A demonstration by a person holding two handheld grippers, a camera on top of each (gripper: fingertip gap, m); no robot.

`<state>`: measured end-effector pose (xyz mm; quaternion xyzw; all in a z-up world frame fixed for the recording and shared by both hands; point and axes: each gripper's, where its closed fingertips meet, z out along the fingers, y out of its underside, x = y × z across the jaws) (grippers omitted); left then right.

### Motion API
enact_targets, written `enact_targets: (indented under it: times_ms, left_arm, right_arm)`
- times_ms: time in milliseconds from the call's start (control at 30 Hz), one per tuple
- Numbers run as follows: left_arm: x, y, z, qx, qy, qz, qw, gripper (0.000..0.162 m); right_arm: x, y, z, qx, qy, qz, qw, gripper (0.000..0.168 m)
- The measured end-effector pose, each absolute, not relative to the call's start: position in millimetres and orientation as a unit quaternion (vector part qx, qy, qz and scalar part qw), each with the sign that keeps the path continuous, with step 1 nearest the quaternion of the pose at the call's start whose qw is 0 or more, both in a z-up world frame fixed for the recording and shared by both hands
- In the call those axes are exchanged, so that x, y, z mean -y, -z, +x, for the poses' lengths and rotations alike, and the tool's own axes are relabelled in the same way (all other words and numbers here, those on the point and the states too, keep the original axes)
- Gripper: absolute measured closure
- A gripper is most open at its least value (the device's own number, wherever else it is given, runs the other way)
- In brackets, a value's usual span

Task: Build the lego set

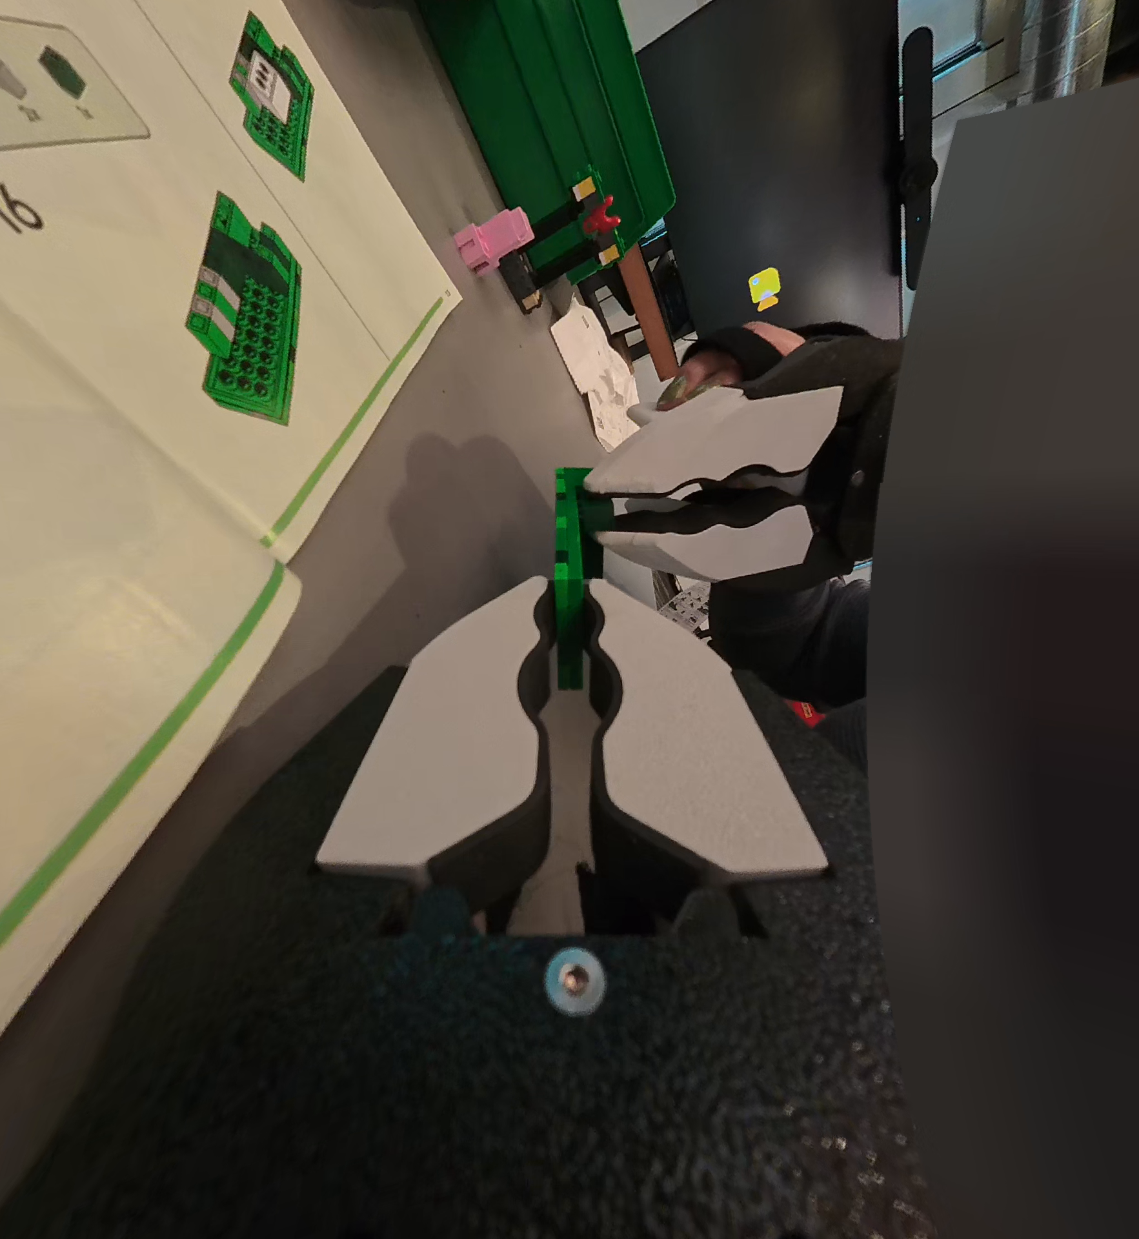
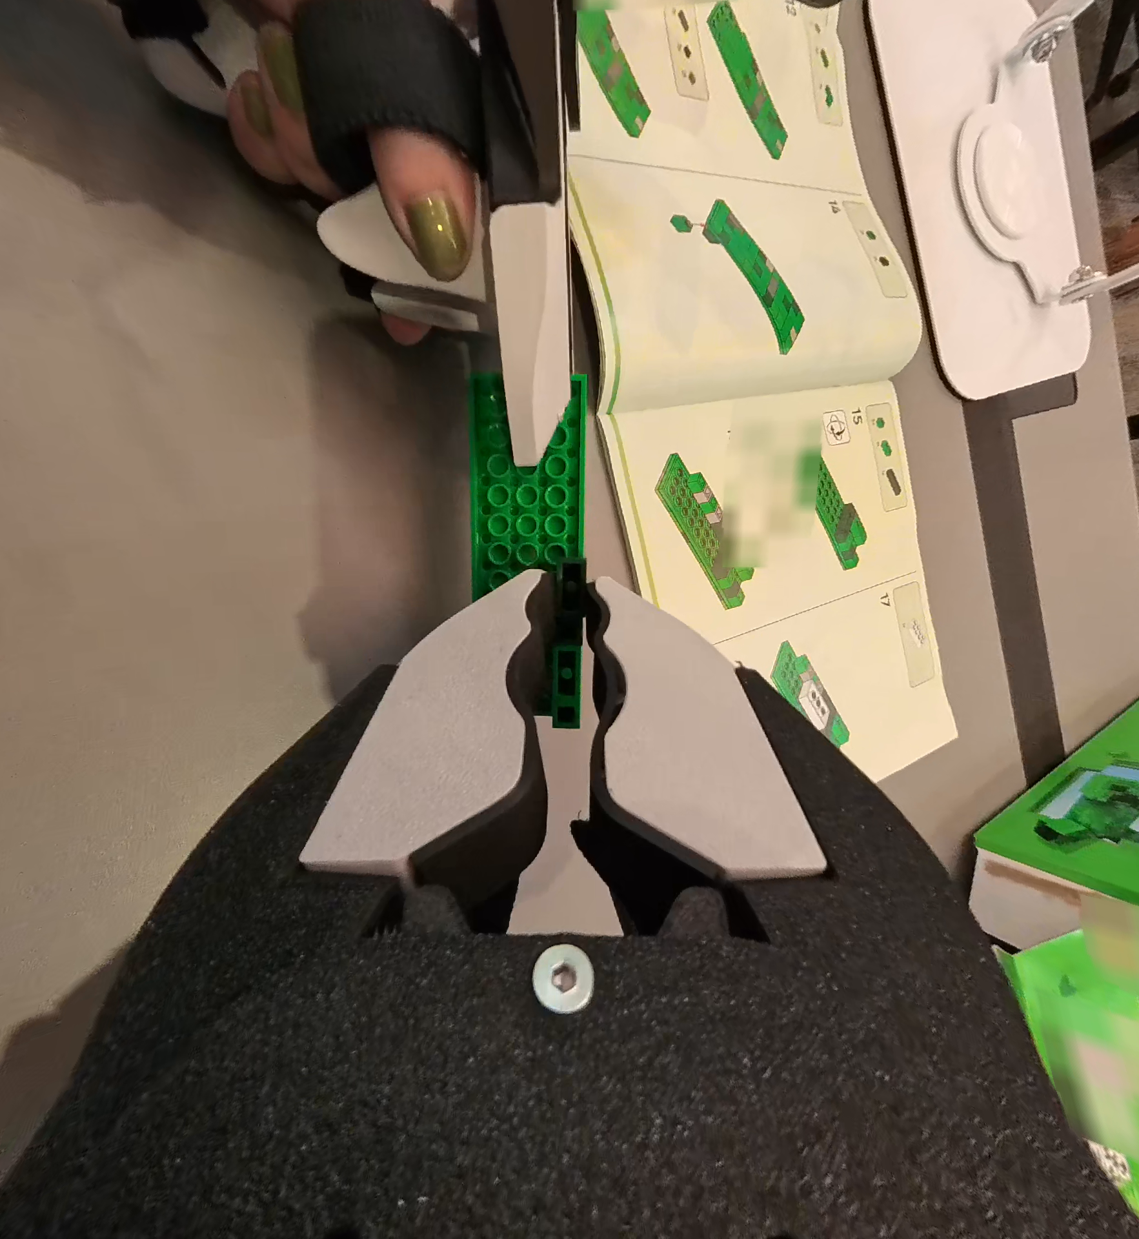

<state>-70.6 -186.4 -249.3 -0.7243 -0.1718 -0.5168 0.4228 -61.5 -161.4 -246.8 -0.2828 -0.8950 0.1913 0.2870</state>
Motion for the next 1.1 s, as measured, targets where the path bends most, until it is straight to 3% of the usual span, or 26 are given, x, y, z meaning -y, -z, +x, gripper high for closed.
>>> enact_targets:
  times_ms: [733, 1100]
  left_arm:
    - [187, 248, -68, 0.165, 0.525, -0.722, 0.419, 0.156]
    - [191, 243, -61, 0.137, 0.542, -0.718, 0.415, 0.156]
  right_arm:
    - [163, 246, -58, 0.885, -0.222, -0.324, 0.251, 0.151]
    - [171, 242, -52, 0.87, -0.306, -0.36, 0.138, 0.15]
